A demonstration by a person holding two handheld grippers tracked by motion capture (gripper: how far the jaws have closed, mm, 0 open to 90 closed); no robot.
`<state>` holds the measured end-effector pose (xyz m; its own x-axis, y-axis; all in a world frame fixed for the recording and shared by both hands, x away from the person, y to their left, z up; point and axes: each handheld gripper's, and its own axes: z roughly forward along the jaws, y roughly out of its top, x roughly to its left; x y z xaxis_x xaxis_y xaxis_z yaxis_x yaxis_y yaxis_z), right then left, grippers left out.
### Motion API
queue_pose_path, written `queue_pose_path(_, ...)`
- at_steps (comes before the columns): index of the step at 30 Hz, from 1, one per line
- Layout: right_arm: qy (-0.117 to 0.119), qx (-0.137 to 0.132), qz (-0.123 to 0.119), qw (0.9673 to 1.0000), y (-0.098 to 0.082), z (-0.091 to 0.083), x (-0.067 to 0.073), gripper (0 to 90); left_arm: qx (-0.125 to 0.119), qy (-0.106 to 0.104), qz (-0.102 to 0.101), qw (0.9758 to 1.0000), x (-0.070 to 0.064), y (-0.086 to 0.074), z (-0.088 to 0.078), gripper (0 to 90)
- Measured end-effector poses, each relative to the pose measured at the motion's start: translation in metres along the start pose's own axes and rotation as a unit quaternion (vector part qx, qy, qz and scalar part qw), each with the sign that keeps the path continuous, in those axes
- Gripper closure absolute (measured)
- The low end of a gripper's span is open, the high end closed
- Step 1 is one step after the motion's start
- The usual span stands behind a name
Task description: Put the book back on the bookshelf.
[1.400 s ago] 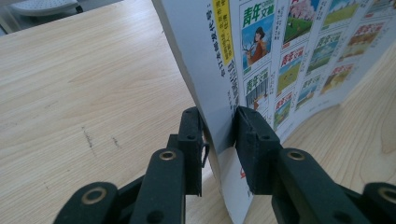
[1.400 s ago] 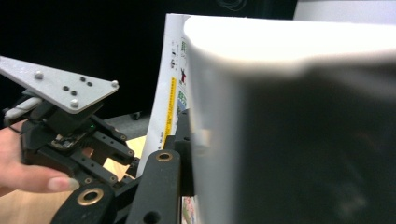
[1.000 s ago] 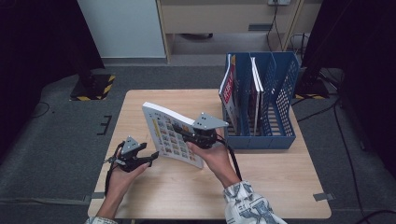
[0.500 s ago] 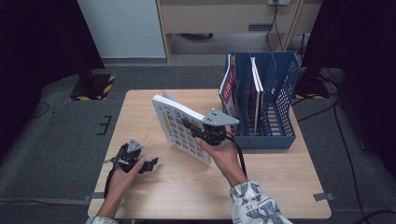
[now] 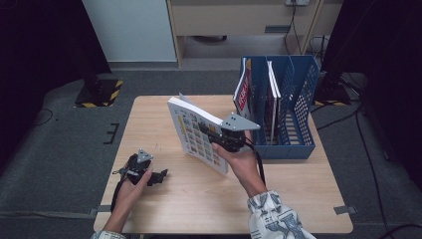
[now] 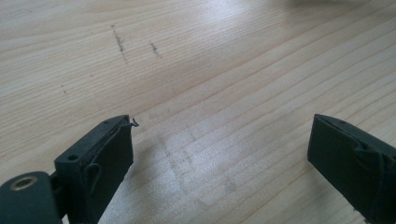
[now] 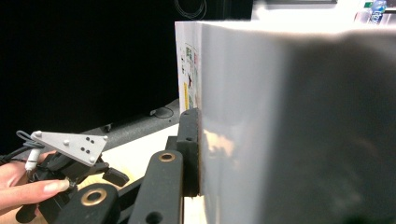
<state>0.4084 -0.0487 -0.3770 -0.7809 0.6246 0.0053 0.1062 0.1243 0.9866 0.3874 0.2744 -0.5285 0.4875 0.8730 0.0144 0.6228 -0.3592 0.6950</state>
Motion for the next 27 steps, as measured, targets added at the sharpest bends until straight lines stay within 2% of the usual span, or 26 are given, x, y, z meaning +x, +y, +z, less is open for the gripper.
queue_pose_path(4,-0.001,0.000,-0.001,1.0000,0.001,-0.004,-0.002,73.9,0.008,0.002,0.000,1.0000,0.000,-0.001,0.003,6.0)
queue_pose_path(14,-0.004,-0.002,0.000,1.0000,0.003,-0.012,-0.005,73.9,0.010,-0.002,-0.002,0.9999,-0.001,-0.002,0.004,4.5)
queue_pose_path(27,-0.008,-0.003,-0.002,1.0000,0.005,-0.023,-0.009,73.9,-0.003,-0.004,-0.002,1.0000,-0.001,-0.005,0.006,1.2)
